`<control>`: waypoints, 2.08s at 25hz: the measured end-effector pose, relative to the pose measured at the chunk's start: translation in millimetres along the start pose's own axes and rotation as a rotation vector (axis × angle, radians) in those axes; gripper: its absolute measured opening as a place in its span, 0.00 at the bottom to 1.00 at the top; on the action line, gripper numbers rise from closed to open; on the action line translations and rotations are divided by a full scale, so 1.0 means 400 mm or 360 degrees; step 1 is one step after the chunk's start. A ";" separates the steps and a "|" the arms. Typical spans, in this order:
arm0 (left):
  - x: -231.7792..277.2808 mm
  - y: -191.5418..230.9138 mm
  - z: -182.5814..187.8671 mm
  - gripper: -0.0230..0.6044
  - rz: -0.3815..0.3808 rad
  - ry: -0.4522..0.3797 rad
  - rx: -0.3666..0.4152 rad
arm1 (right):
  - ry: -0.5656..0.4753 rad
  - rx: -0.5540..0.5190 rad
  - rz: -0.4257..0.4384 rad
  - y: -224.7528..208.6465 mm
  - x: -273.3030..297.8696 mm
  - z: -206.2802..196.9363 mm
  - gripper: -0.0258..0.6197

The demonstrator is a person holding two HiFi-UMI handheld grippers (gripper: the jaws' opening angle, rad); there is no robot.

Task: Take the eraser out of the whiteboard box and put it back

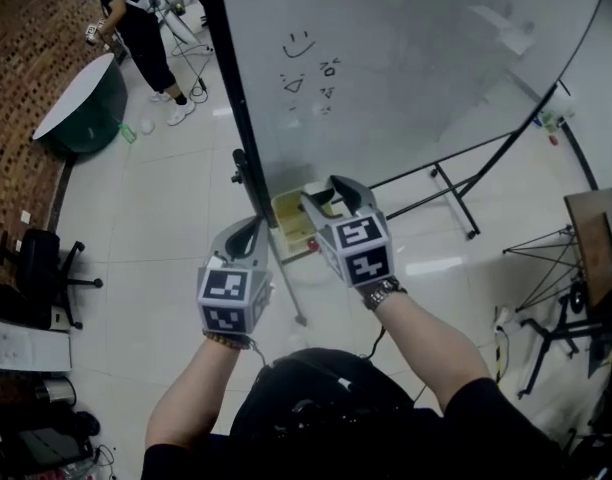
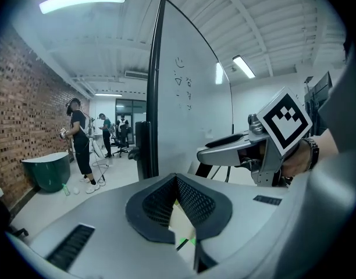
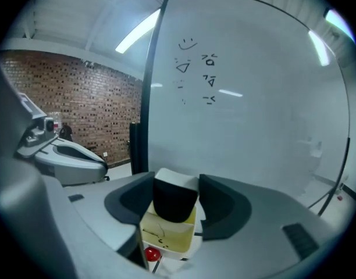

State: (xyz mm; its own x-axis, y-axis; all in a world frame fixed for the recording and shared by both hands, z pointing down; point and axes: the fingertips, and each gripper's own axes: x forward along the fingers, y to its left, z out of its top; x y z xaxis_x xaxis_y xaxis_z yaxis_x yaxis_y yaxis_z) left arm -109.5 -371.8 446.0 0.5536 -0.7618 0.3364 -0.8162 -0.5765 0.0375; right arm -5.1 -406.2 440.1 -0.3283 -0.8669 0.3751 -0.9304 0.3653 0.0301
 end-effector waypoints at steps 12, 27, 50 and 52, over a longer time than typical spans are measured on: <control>-0.045 -0.154 0.023 0.03 0.0079 -0.0050 0.0006 | -0.0129 -0.0019 0.0091 -0.041 -0.178 0.023 0.45; -0.103 -0.330 -0.003 0.03 0.0134 -0.0049 0.0024 | -0.0178 -0.0018 0.0186 -0.065 -0.360 -0.029 0.45; -0.246 -0.444 -0.015 0.03 0.0170 -0.0121 0.0101 | -0.0210 -0.0034 0.0266 0.007 -0.529 -0.071 0.45; -0.263 -0.431 -0.017 0.03 0.0157 -0.0124 0.0090 | -0.0212 -0.0033 0.0252 0.025 -0.535 -0.066 0.45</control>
State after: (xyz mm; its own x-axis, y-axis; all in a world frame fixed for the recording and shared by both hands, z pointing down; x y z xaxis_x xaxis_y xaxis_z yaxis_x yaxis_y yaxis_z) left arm -28.2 -190.0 410.4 0.4844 -0.8349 0.2614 -0.8578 -0.5119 -0.0457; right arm 60.1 -208.1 384.8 -0.4901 -0.8348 0.2508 -0.8624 0.5062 -0.0001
